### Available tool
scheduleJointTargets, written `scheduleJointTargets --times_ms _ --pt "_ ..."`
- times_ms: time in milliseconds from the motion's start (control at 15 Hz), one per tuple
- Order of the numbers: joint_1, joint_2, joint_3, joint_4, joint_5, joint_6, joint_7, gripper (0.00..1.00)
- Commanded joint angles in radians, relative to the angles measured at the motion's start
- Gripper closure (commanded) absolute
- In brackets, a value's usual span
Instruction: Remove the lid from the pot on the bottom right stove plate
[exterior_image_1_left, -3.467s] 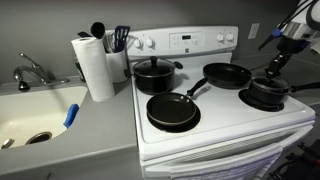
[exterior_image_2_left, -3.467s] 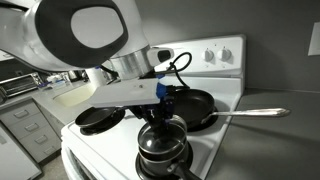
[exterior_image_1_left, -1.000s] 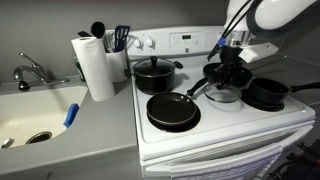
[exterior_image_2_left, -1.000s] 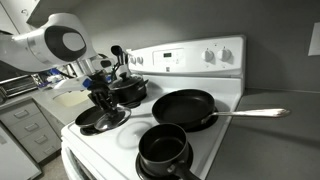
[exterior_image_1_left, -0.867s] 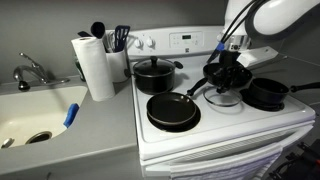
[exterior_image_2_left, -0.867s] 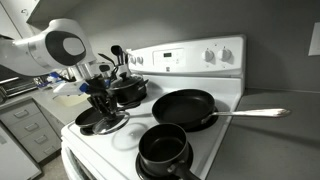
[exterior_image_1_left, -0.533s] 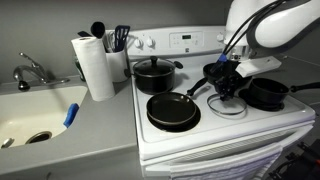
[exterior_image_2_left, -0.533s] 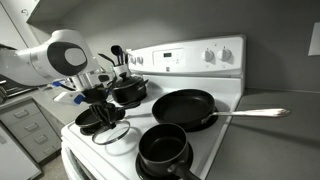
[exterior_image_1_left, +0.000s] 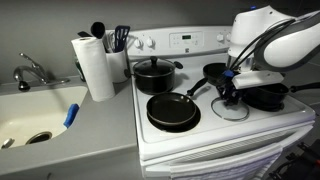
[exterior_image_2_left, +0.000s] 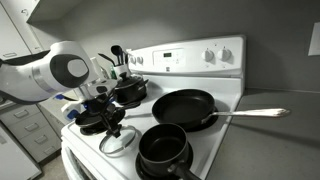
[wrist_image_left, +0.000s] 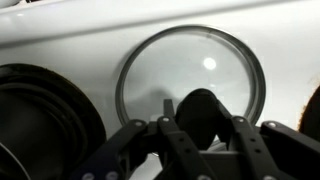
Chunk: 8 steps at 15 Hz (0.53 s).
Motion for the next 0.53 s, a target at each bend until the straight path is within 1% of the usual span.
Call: scheduleJointTargets --times_ms 0,67,267,467 --pt "-0.023 0.002 -0.012 -0.036 -0.004 0.085 0.085 0.85" --pt "-0.026 0.006 -0.016 -0.04 0.0 0.098 0.101 0.85" --pt "-0.027 0.016 -0.041 -0.055 0.089 0.168 0.058 0.85" --pt "-0.021 0.025 -0.056 -0.068 0.203 0.235 0.001 0.85"
